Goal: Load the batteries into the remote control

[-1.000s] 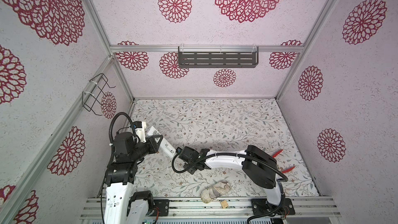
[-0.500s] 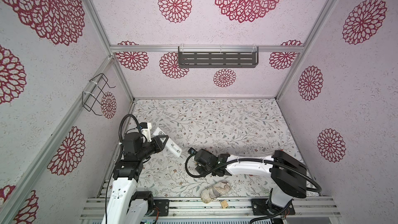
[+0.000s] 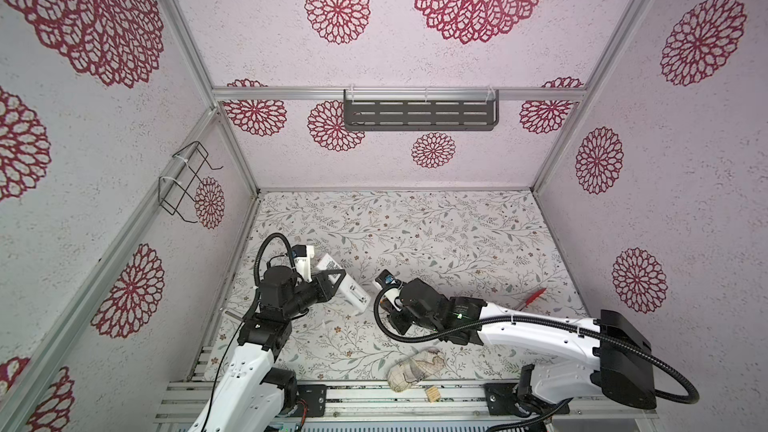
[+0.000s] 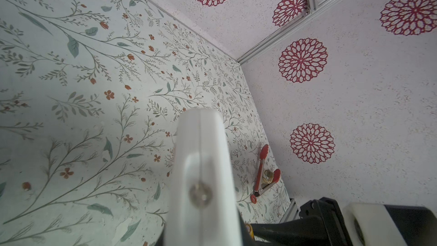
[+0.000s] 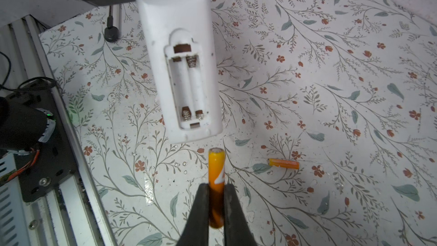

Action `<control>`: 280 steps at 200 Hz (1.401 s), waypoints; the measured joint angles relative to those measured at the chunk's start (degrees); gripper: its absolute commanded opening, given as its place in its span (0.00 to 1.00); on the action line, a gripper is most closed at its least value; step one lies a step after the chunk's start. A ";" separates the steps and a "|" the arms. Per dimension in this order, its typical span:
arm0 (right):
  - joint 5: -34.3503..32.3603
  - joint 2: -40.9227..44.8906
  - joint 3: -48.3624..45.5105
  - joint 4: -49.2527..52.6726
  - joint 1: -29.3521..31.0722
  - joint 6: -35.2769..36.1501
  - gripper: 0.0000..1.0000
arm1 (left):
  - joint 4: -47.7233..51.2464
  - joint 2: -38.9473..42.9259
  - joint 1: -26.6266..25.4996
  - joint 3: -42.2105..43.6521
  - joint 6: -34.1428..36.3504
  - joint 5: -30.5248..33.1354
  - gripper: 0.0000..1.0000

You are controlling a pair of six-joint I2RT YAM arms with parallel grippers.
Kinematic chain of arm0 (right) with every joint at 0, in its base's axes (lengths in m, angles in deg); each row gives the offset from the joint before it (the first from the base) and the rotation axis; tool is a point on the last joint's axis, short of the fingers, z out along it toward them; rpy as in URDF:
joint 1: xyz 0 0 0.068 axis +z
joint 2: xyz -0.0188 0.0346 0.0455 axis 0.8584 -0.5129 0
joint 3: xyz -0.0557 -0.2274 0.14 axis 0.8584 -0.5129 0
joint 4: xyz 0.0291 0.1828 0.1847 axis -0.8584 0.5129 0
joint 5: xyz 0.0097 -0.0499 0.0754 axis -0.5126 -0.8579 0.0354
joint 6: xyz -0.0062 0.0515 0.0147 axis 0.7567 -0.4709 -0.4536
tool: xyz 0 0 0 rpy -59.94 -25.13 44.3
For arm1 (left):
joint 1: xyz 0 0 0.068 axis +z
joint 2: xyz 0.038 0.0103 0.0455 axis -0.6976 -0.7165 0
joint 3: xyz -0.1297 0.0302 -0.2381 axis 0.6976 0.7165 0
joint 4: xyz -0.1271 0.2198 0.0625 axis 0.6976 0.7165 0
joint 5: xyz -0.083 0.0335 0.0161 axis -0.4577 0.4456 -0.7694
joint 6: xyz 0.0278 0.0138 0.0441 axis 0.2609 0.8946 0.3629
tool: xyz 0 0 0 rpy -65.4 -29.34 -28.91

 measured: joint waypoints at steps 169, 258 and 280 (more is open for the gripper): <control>1.66 -5.60 8.55 2.10 0.15 1.05 0.11 | -5.97 1.11 -0.31 1.40 -3.56 -4.00 0.00; -1.55 -10.36 14.64 6.86 0.35 1.57 0.11 | -5.92 0.24 -0.81 1.40 -3.39 -3.54 0.00; -2.45 -11.10 15.61 7.63 0.50 1.99 0.11 | -5.88 0.26 -0.81 1.40 -3.30 -3.17 0.00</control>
